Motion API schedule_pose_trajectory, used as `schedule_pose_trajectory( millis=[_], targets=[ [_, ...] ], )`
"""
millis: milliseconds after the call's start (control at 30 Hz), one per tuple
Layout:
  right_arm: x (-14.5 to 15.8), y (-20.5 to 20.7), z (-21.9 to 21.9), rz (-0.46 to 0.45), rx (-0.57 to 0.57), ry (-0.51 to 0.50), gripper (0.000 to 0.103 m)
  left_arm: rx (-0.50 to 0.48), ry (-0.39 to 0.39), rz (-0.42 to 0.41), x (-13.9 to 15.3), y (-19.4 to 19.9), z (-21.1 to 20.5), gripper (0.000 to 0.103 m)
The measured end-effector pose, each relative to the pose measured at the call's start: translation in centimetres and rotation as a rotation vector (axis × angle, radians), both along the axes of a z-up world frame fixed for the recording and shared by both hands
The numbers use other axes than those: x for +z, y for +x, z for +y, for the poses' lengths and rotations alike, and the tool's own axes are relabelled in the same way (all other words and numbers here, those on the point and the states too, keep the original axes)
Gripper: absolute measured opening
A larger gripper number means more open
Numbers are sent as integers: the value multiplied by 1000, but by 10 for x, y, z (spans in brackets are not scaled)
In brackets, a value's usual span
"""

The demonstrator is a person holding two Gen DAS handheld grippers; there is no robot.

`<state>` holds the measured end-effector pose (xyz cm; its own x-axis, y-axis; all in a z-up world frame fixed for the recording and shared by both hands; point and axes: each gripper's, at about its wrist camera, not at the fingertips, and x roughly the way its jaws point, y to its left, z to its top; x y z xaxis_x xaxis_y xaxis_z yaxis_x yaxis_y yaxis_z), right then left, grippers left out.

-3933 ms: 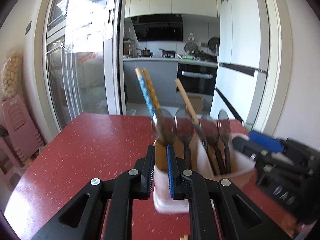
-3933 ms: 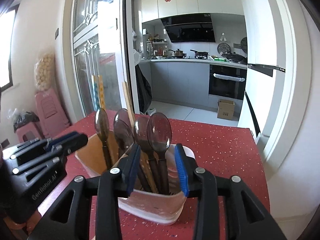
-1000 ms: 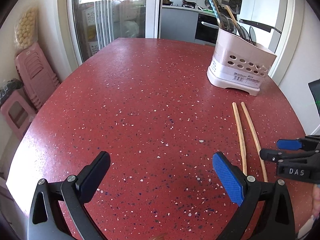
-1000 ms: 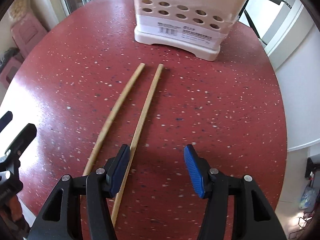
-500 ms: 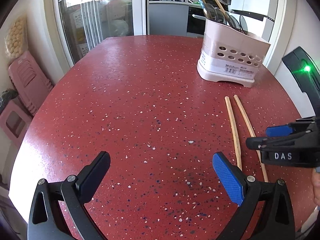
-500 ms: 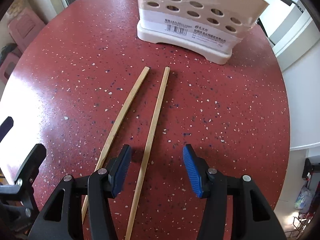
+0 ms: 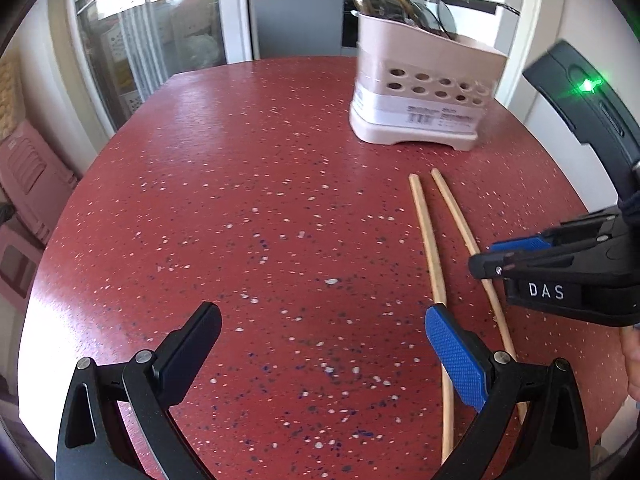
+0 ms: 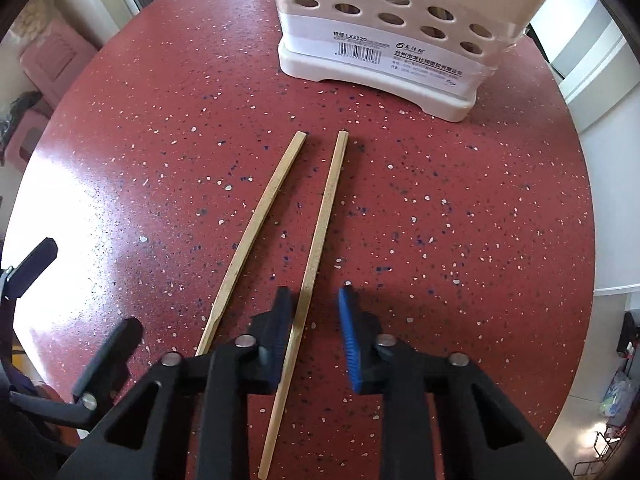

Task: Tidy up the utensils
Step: 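Move both tools back over the two plain wooden chopsticks, then grasp a plain wooden chopstick with the right tool while the left tool grasps the other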

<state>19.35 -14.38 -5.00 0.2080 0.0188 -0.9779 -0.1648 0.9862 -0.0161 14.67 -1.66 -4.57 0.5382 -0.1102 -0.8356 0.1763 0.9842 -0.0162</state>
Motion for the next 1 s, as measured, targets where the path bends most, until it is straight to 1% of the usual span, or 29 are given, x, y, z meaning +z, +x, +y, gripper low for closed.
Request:
schedule_pose_trajectory(
  millis=[33, 67, 133, 367, 567, 800, 933, 1000],
  targets=[
    [0, 0, 0, 0, 1, 4, 17, -8, 3, 5, 0, 1, -3, 103],
    [1, 1, -3, -6, -1, -5, 9, -16, 6, 12, -1, 2, -6, 103],
    [3, 0, -6, -11, -4, 24, 6, -30, 7, 24, -3, 4, -12, 103],
    [7, -3, -28, -45, -17, 118, 6, -104, 41, 72, -9, 17, -45, 103],
    [18, -20, -59, -86, -47, 193, 6, -146, 91, 118, -17, 25, -64, 102],
    [22, -40, -97, -116, -79, 262, 6, -138, 76, 150, -18, 32, -68, 102],
    [23, -46, -104, -122, -90, 295, 6, -136, 72, 162, -21, 39, -73, 102],
    [21, -47, -113, -127, -94, 311, 6, -129, 56, 177, -22, 40, -70, 102]
  ],
)
